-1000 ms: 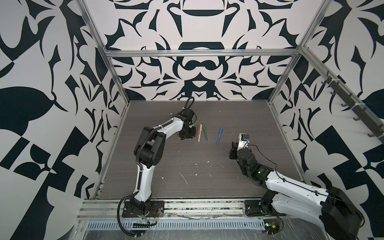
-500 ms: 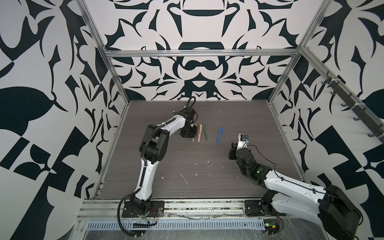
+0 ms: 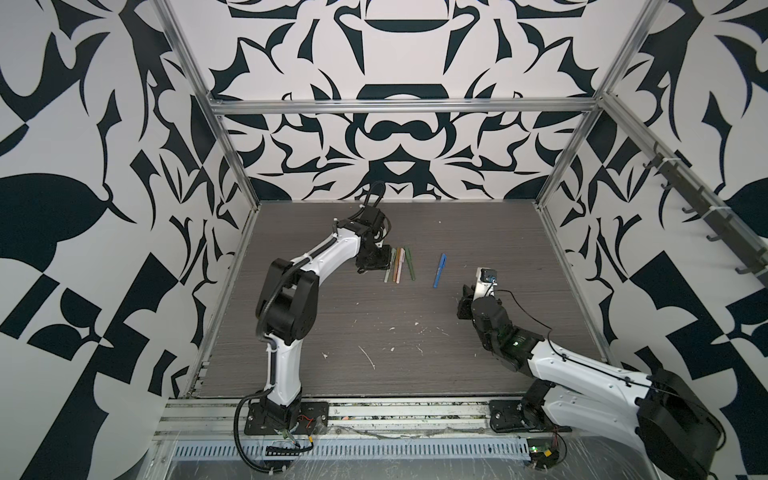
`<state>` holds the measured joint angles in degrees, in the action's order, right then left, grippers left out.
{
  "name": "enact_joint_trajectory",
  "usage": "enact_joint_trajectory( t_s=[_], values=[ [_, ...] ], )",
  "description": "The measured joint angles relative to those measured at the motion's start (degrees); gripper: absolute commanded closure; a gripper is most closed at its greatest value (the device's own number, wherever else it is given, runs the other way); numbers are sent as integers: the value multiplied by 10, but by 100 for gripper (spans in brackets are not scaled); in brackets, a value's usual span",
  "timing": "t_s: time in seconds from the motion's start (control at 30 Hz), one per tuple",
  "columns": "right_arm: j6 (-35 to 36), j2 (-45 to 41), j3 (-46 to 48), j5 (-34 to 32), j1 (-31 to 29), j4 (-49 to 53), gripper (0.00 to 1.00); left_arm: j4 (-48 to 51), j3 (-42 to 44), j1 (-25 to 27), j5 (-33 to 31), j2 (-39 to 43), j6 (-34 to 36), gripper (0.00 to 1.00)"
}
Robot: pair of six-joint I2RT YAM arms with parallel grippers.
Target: Insert the pens into the pen caps
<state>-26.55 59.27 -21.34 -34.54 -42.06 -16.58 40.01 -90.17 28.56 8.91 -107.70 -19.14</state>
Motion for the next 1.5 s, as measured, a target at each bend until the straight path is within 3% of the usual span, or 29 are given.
enact_joint_trajectory(
  t_s=[0.13, 0.17, 0.23, 0.27, 0.47, 0.5, 0.53, 0.6, 0.8, 1.03, 1.3, 1.5],
  values=[
    [4, 7, 0, 5, 0, -3, 72, -59, 80, 0, -3, 157, 4, 47],
    [8, 10, 0, 8, 0, -8, 72, -80, 109, 0, -2, 198, 5, 39],
    [15, 17, 0, 17, 0, -19, 71, -120, 175, 0, 0, 274, 8, 3],
    [19, 20, 0, 23, 0, -24, 70, -138, 209, 0, 0, 308, 9, 1],
    [26, 34, 0, 35, 0, -38, 68, -162, 348, 0, -44, 431, 2, 1],
    [27, 34, -1, 35, 0, -37, 64, -160, 360, 0, -59, 444, 0, 1],
    [29, 33, -3, 37, 0, -33, 49, -157, 367, 0, -73, 455, -2, 1],
    [34, 27, -14, 42, 0, -21, 9, -153, 381, 0, -112, 481, -8, 0],
    [41, 26, -97, -8, 0, 55, 5, -158, 436, 1, -270, 553, -54, 1],
    [100, 29, -110, -16, 2, 49, 1, -334, 609, 0, -333, 612, -62, 1],
    [191, 18, -74, 32, 43, -7, 1, -568, 722, 0, -378, 591, 66, 1],
    [238, 14, -54, 72, 91, -71, 1, -720, 780, -26, -376, 525, 178, 1]
  ],
)
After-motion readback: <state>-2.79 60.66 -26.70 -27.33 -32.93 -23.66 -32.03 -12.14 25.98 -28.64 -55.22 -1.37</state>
